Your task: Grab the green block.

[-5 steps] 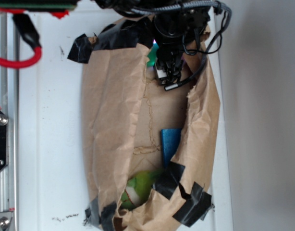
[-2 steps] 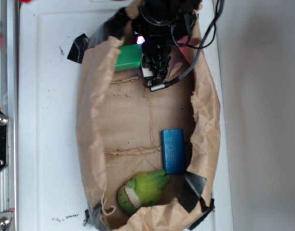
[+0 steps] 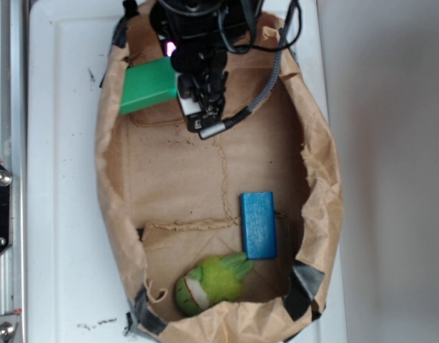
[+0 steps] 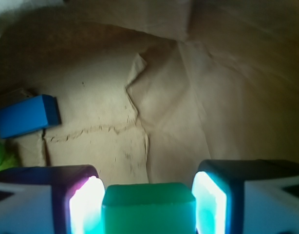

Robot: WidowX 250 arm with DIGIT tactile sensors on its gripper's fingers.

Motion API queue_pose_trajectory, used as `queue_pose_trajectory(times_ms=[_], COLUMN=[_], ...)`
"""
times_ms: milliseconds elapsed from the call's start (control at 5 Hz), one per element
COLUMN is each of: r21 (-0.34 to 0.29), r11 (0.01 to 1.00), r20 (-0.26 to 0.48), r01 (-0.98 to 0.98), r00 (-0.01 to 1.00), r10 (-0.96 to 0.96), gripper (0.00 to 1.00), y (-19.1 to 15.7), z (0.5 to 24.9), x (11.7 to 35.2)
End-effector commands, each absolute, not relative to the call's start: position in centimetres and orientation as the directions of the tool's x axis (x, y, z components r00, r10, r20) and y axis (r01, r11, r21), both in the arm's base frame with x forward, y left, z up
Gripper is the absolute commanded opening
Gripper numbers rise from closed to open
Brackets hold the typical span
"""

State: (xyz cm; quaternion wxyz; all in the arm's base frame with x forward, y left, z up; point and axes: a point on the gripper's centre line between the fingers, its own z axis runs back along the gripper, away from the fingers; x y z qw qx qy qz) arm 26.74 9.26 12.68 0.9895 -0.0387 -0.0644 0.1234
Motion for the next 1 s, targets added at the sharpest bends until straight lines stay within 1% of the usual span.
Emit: queue_pose_trajectory(times_ms=[0, 200, 400, 600, 800], r21=[-0.060, -0.061, -0.031, -0.034, -0.054], r11=[0.978, 0.979, 0.986, 0.988, 0.989], r20=[0.242, 0.252, 0.267, 0.262, 0.273], r01=[-0.201, -0.195, -0.166, -0.150, -0.141], r00=[0.947, 0.946, 0.949, 0.953, 0.950], r10=[0.210, 0.205, 0.168, 0.154, 0.150], gripper=[0.00, 0.00, 0.00, 0.00, 0.00], y=[5.7, 4.8, 3.4, 3.1, 3.2], z=[18.9, 19.5, 19.3, 19.2, 19.2], x=[26.6, 27.0, 27.8, 28.4, 28.6])
